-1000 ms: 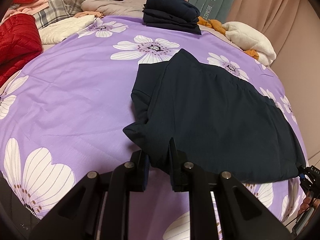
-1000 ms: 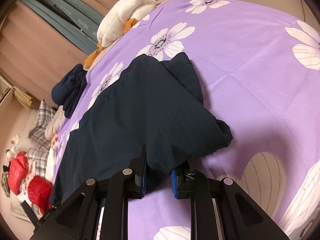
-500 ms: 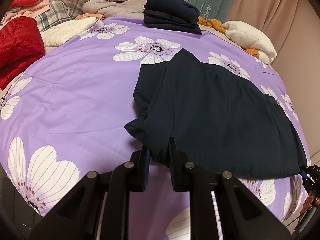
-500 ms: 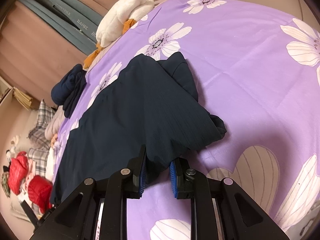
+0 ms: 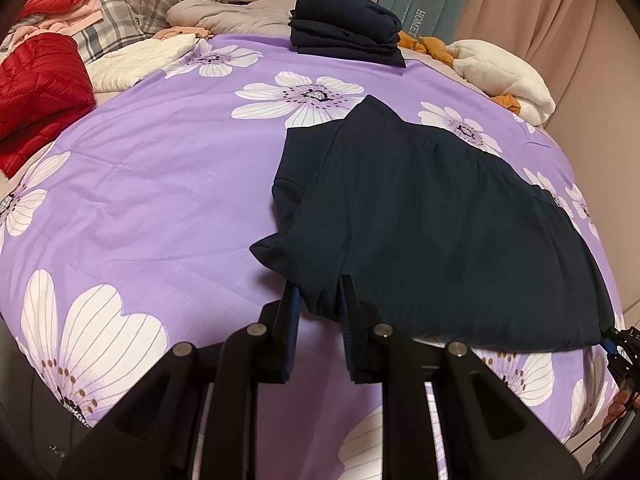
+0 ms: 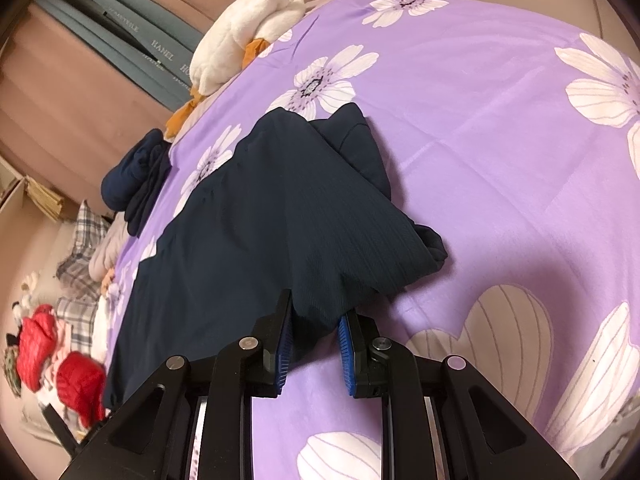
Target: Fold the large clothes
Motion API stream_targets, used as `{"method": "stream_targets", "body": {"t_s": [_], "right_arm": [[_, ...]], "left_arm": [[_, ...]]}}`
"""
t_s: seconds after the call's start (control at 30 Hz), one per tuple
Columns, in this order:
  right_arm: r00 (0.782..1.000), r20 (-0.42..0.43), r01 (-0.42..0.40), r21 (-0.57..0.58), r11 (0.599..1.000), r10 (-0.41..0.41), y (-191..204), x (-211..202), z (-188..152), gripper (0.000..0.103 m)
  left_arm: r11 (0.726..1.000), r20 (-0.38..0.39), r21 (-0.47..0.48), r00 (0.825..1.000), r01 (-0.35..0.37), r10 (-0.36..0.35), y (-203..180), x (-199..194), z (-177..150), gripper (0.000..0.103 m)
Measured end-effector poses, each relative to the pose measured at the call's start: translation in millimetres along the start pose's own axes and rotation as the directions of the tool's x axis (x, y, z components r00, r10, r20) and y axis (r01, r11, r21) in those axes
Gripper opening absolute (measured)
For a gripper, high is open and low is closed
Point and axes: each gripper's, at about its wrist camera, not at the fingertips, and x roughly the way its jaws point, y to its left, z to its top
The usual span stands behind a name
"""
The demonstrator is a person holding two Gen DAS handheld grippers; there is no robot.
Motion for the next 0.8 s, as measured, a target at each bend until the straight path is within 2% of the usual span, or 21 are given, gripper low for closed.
{"method": "stream_targets", "body": {"t_s": [0.27, 0.37, 0.5, 0.57, 0.63, 0.73, 0.8], "right_arm": [[1.000, -0.001, -0.007, 0.015, 1.000, 0.007, -4, -3, 0, 0.019], [1.000, 0.003, -0.015, 0.034, 0.999, 0.015, -7, -6, -1, 0.020], [1.000, 0.017, -0.022, 0.066, 0.998, 0.021, -12, -11, -1, 0.024], [1.000, 0.028, -0.016, 0.069, 0.997, 0.015, -12, -14, -1, 0.025], [0.999, 0.044, 0.004, 0.070, 0.998, -0.007, -13, -18, 0, 0.027], [0.992, 0.102, 0.064, 0.066, 0.996, -0.071, -15, -31, 4, 0.027], [0.988, 0.127, 0.078, 0.068, 0.995, -0.086, -17, -39, 7, 0.028]], "left_arm": [[1.000, 0.006, 0.004, 1.000, -0.021, 0.021, 4, -8, -3, 0.021], [0.999, 0.009, 0.008, 0.999, -0.043, 0.043, 9, -13, -6, 0.017], [0.998, 0.002, -0.015, 0.998, -0.063, 0.063, 23, -18, -7, 0.019], [0.997, 0.000, -0.032, 0.997, -0.072, 0.072, 28, -20, -6, 0.029], [0.996, 0.001, -0.054, 0.998, -0.070, 0.071, 33, -23, -5, 0.048], [0.995, 0.016, -0.059, 0.997, -0.075, 0.076, 33, -28, -4, 0.053], [0.996, 0.019, -0.049, 0.997, -0.078, 0.079, 31, -29, -2, 0.057]]}}
